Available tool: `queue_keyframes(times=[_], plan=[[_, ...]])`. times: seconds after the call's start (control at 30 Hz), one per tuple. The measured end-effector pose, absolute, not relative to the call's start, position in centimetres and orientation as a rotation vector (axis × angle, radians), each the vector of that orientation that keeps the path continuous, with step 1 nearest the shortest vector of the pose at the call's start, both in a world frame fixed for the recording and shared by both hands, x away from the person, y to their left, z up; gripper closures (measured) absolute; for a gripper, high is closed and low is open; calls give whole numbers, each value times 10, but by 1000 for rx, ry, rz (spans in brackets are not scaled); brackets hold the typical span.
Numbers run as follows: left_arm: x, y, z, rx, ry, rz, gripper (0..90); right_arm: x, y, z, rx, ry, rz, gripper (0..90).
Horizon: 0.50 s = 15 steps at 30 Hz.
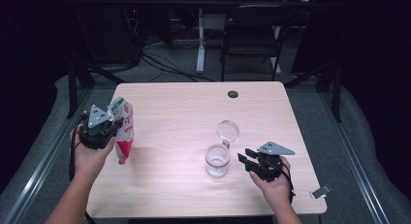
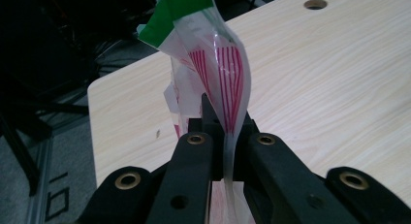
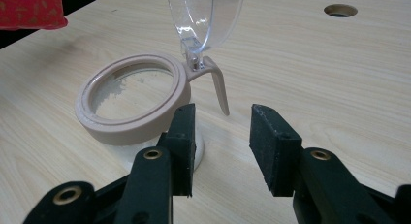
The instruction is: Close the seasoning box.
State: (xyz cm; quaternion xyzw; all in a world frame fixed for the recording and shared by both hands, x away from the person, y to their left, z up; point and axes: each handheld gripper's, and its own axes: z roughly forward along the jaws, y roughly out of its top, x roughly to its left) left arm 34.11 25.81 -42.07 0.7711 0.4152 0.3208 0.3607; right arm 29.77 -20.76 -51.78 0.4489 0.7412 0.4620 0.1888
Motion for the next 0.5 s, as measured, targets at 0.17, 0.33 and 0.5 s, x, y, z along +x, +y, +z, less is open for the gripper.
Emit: queue_keyframes(times=[0.17, 0.33, 0.5], plan=[[342, 239, -418, 2001, 1014, 764, 900, 297, -208, -517, 1255, 2085, 1297, 619], [343, 214, -421, 2017, 946, 670, 900, 297, -209, -517, 1258, 2078, 1301, 619], [343, 186, -423, 2047, 876, 625, 900, 298, -211, -516, 1255, 2071, 1313, 619]])
